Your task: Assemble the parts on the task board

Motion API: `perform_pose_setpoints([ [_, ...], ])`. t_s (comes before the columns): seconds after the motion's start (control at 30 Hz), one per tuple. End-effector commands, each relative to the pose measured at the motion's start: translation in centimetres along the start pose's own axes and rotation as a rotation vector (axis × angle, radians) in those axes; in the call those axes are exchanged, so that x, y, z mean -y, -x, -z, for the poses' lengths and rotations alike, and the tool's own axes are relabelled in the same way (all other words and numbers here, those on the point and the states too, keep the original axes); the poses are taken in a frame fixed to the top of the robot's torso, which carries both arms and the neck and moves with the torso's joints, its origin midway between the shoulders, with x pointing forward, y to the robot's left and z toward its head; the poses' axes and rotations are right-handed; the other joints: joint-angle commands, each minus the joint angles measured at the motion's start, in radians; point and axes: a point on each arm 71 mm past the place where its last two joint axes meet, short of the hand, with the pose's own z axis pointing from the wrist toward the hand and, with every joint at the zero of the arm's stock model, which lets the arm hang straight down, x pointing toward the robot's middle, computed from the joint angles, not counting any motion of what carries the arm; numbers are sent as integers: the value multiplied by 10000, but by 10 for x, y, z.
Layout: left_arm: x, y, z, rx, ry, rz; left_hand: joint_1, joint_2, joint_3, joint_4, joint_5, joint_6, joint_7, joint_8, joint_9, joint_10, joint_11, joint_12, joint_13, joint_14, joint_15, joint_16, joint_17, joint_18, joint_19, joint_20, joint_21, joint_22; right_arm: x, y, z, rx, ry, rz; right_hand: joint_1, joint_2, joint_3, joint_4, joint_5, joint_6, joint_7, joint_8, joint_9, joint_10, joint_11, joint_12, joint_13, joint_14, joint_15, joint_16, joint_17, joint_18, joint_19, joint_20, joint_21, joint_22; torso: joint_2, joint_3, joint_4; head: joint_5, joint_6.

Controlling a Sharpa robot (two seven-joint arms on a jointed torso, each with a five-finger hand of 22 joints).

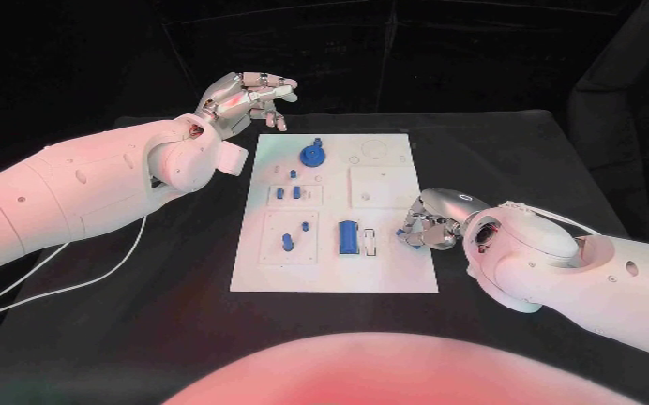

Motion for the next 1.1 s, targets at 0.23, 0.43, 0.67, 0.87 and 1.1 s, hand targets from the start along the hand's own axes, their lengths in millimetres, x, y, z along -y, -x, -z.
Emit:
perform_pose_setpoints([
  [0.23, 1, -1, 0, -86, -46, 91, 111, -17, -2, -49, -7, -49, -1, 53, -17, -78, -23, 57, -9, -71, -23, 51, -16, 62, 82, 14, -44, -14, -7, 2, -1, 451, -16, -1333, -427, -213, 312, 255, 72, 229, -48, -79, 58, 152, -8, 145, 83, 64, -67, -49, 12, -191, 304, -80, 68, 1663, -6, -2, 1, 37, -17],
  [0.43, 2, -1, 0, -90, -43, 93, 111, -17, -2, -49, -7, -49, -1, 53, -17, -78, -23, 57, -9, -71, -23, 51, -16, 62, 82, 14, -44, -14, -12, -3, -5, -90, -165, -1924, -527, -273, 378, 332, 73, 256, -52, -99, 66, 166, -11, 152, 97, 66, -69, -50, 13, -191, 307, -85, 70, 1667, -6, -17, 10, 23, -17],
  [0.67, 2, -1, 0, -100, -35, 98, 111, -17, -2, -49, -7, -49, -1, 53, -17, -78, -23, 57, -9, -71, -23, 51, -16, 62, 82, 14, -44, -14, -22, -8, -10, -419, -120, -2237, -666, -347, 436, 429, 69, 275, -49, -129, 73, 186, -8, 177, 125, 68, -68, -49, 17, -192, 307, -86, 70, 1669, -3, 0, 6, 72, -17],
  [0.87, 2, -1, 0, -119, -25, 107, 111, -17, -2, -49, -7, -49, -1, 53, -17, -78, -23, 57, -9, -71, -23, 51, -16, 62, 82, 14, -44, -14, -28, -11, -13, -641, -119, -2417, -790, -380, 481, 518, 75, 294, -48, -150, 81, 203, -6, 197, 147, 68, -66, -54, 13, -193, 311, -86, 73, 1676, -3, -1, 5, 90, -17],
  [1.1, 2, -2, 0, -140, -15, 117, 111, -17, -2, -49, -7, -49, -1, 53, -17, -78, -23, 57, -9, -71, -23, 51, -16, 62, 82, 14, -44, -14, -31, -13, -18, -806, -195, -2476, -826, -381, 512, 546, 97, 312, -55, -153, 88, 211, -9, 210, 161, 68, -67, -55, 12, -194, 313, -86, 75, 1679, -2, 1, 2, 119, -17],
])
